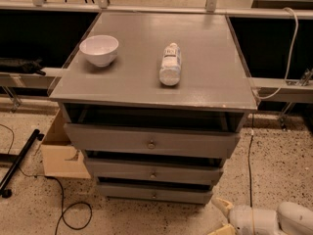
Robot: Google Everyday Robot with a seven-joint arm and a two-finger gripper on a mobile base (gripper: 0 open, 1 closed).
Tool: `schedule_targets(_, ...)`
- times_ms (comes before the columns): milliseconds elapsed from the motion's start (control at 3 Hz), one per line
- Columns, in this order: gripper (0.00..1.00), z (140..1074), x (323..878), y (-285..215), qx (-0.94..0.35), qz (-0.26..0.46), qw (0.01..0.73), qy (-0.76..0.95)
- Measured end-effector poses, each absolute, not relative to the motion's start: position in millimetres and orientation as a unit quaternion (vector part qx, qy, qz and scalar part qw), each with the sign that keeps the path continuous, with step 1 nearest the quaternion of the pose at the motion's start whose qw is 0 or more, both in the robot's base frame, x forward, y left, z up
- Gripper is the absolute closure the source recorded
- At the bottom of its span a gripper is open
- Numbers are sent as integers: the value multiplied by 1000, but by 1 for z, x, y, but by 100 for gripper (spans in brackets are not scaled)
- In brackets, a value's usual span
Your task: Open bottom drawer
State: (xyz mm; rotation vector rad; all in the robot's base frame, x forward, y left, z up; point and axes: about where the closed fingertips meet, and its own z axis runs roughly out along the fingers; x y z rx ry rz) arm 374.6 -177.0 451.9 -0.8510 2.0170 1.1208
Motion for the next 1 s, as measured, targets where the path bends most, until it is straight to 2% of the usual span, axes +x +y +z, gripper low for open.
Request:
schedule_targets(667, 0, 456, 380, -178, -319, 425, 352, 771)
schedule_targets(1000, 0, 434, 406, -167, -307, 426, 357, 773)
